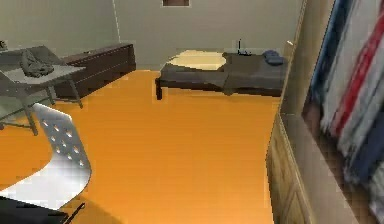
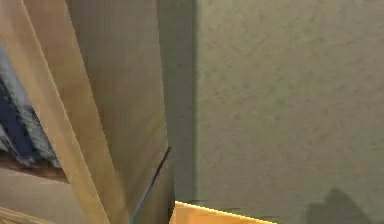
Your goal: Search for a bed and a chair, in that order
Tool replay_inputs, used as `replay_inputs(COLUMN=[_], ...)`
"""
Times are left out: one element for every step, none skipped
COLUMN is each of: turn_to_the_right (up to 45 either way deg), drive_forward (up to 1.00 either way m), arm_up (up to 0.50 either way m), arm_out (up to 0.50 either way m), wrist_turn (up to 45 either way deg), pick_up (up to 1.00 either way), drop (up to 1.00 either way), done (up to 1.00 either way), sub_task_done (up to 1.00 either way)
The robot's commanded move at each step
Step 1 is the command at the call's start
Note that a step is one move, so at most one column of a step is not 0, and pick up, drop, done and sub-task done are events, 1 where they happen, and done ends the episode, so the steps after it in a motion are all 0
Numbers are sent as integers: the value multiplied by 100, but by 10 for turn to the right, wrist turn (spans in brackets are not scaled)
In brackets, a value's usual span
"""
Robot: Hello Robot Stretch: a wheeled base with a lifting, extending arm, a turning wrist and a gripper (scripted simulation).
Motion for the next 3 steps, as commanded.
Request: replay_inputs(turn_to_the_right=[0, 120, 0], drive_forward=[20, 0, 100], arm_up=[0, 0, 0], arm_out=[0, 0, 0], wrist_turn=[0, 0, 0], pick_up=[0, 0, 0], drop=[0, 0, 0], done=[0, 0, 0], sub_task_done=[0, 0, 0])
